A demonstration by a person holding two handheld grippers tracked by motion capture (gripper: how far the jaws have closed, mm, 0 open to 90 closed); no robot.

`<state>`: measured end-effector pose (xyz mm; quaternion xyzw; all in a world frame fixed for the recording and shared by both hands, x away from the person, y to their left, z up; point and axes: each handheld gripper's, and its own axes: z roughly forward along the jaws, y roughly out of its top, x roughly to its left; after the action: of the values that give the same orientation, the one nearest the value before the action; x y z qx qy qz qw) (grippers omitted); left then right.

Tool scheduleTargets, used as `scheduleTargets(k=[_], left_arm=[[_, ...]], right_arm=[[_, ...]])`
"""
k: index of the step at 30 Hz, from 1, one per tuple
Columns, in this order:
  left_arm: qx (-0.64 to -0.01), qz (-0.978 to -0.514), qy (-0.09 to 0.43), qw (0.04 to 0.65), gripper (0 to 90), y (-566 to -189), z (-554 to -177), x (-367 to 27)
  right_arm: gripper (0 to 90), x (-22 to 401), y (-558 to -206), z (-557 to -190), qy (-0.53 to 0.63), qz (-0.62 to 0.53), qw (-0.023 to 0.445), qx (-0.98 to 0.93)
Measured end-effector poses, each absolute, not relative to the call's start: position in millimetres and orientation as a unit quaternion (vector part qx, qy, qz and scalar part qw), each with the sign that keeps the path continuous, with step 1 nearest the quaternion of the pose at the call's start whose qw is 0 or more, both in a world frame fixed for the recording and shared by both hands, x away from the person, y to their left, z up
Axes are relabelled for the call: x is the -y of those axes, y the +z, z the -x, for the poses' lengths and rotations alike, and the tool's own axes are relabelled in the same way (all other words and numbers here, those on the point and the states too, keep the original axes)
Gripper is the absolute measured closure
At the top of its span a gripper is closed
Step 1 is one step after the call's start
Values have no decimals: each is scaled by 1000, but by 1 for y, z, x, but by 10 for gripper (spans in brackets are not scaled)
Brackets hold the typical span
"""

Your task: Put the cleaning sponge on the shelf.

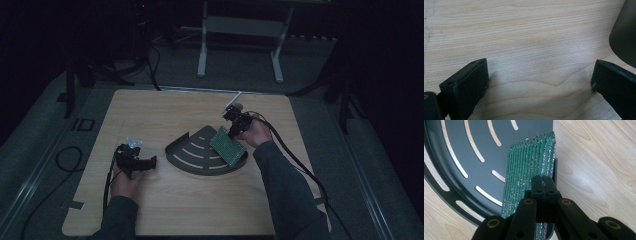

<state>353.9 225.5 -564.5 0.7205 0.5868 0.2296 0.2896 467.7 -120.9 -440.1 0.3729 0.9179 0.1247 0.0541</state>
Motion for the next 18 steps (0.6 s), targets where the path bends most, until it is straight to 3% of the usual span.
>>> scheduleTargets(k=[18], left_arm=[[-587,-721,230,290,17,-565,-354,-225]], right_arm=[[892,118,-451,-466,110,-368,63,-921]])
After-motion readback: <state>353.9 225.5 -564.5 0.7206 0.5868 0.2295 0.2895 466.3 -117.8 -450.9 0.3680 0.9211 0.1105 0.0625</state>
